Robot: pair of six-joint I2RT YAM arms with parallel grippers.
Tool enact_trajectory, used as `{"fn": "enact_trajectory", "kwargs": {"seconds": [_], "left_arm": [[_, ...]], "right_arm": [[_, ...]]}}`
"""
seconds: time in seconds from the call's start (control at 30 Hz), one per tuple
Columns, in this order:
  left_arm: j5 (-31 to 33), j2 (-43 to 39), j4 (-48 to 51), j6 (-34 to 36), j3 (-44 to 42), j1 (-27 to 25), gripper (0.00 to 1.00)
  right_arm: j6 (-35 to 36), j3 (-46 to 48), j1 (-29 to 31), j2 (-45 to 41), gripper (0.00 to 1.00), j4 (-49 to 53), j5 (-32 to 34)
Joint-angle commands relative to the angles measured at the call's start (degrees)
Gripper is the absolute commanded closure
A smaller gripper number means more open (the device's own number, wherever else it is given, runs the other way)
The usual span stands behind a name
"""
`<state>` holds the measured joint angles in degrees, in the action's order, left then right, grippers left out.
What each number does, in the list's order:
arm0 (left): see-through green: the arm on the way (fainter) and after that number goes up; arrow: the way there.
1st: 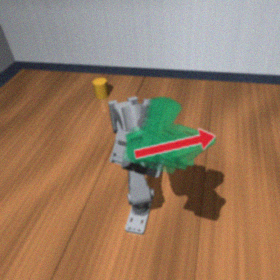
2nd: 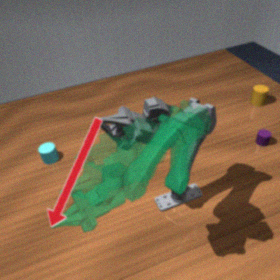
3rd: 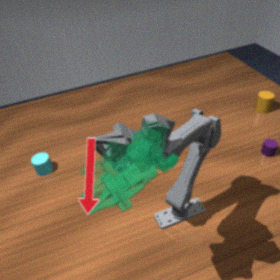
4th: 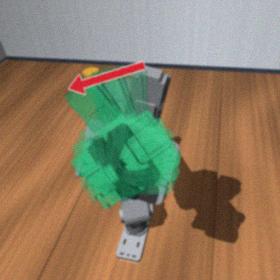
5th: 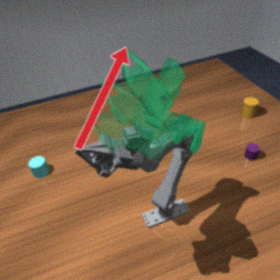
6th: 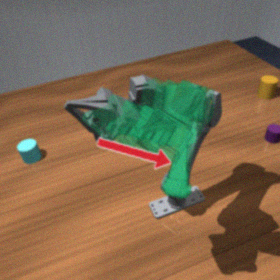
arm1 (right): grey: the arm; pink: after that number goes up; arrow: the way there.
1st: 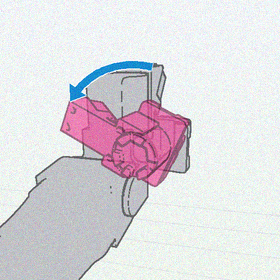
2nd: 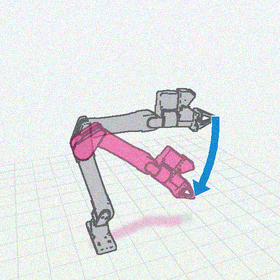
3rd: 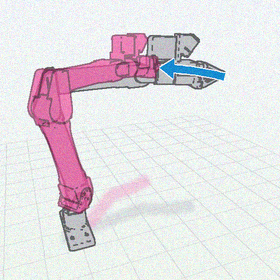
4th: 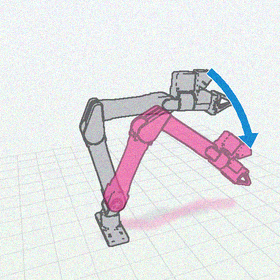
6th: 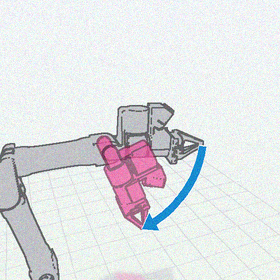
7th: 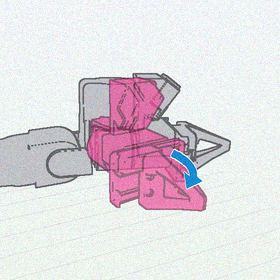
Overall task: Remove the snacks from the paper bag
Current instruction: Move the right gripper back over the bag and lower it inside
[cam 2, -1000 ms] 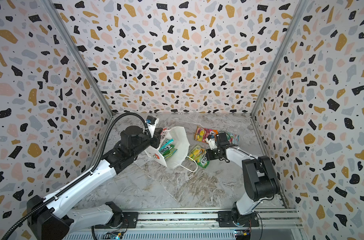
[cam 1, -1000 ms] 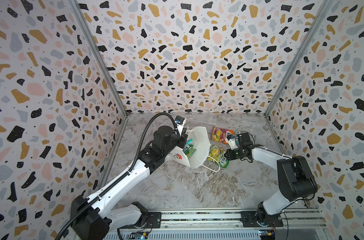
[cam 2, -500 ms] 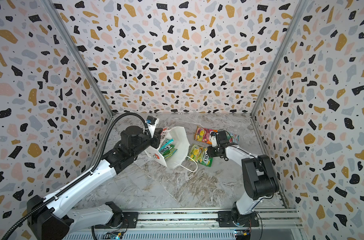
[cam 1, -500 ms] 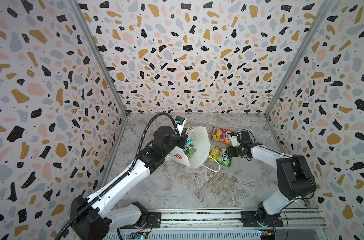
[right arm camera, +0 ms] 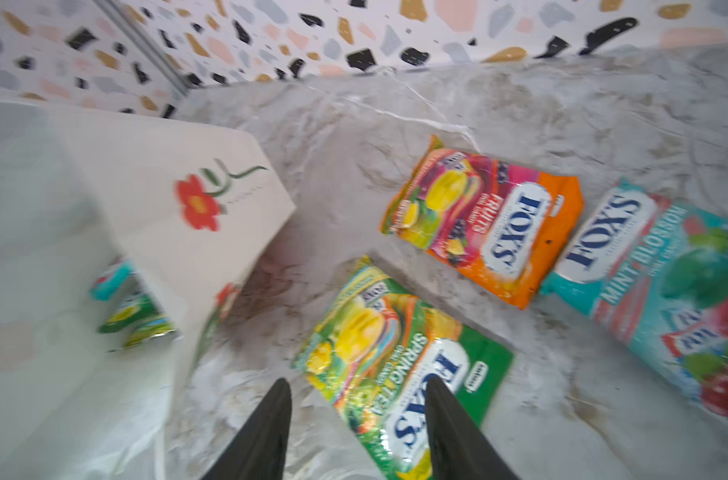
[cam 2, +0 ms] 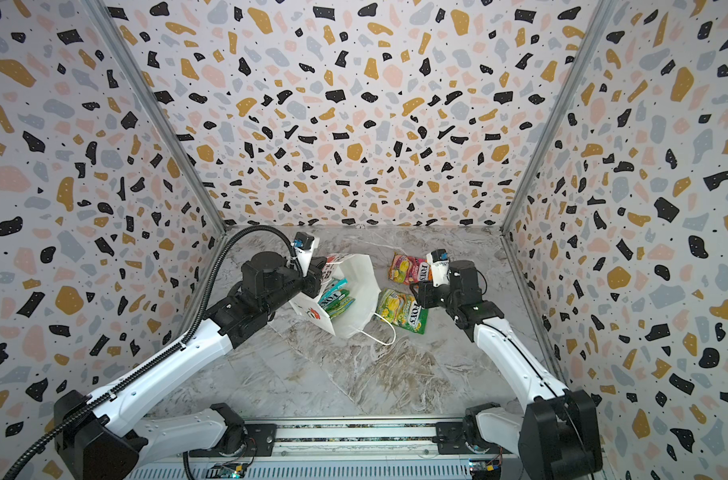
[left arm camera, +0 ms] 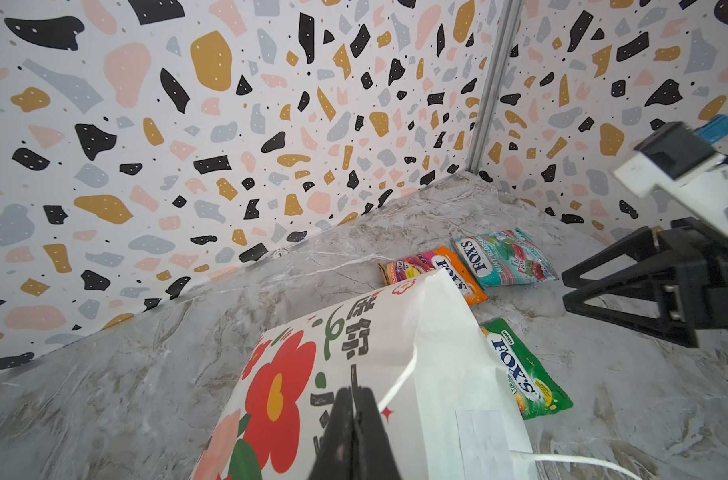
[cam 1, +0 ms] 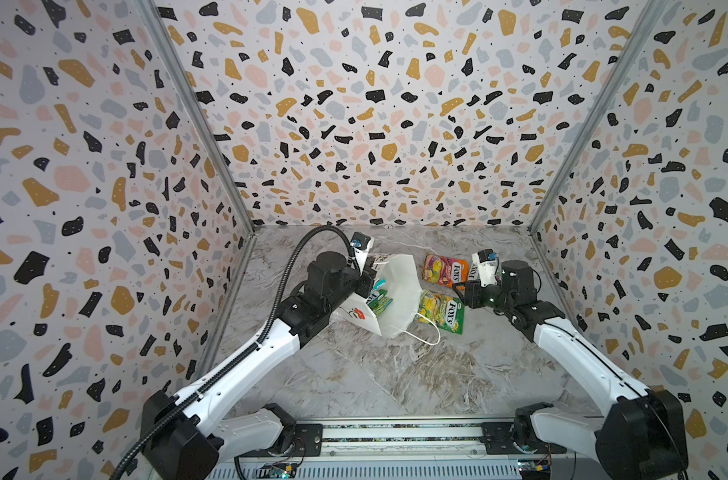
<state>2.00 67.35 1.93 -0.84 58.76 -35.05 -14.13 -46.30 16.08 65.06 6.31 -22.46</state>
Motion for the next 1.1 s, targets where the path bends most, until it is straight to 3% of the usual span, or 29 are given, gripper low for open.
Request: {"fn": "enact_trajectory", "kwargs": {"seconds": [0.0,0.3,0.47,0.8,1.07], "left_arm": [[-0.5,0.0,-1.7,0.1,1.0,0.0,1.00],[-1.2,0.1,-2.1,-0.6,0.9,0.0,1.00],[-1.3,0.0,-2.2,-0.6,0.9,0.0,1.00],[-1.6,0.3,-2.1,-1.0,0.9,0.0,1.00],[-1.6,0.2,-2.2,-1.0,1.0,0.0,1.00]], "right_arm": [[-2.7,-0.5,4.0,-3.1,0.44,-2.1,-8.0],[1.5,-6.5,18.1,4.0,0.45,1.1,-8.0],[0.7,-8.6,22.5,10.2,0.47,0.5,-7.2],[-6.0,-13.8,26.7,22.5,0.53,-2.2,-3.1],[-17.1,-19.5,26.8,29.5,0.55,-4.0,-4.2]]}}
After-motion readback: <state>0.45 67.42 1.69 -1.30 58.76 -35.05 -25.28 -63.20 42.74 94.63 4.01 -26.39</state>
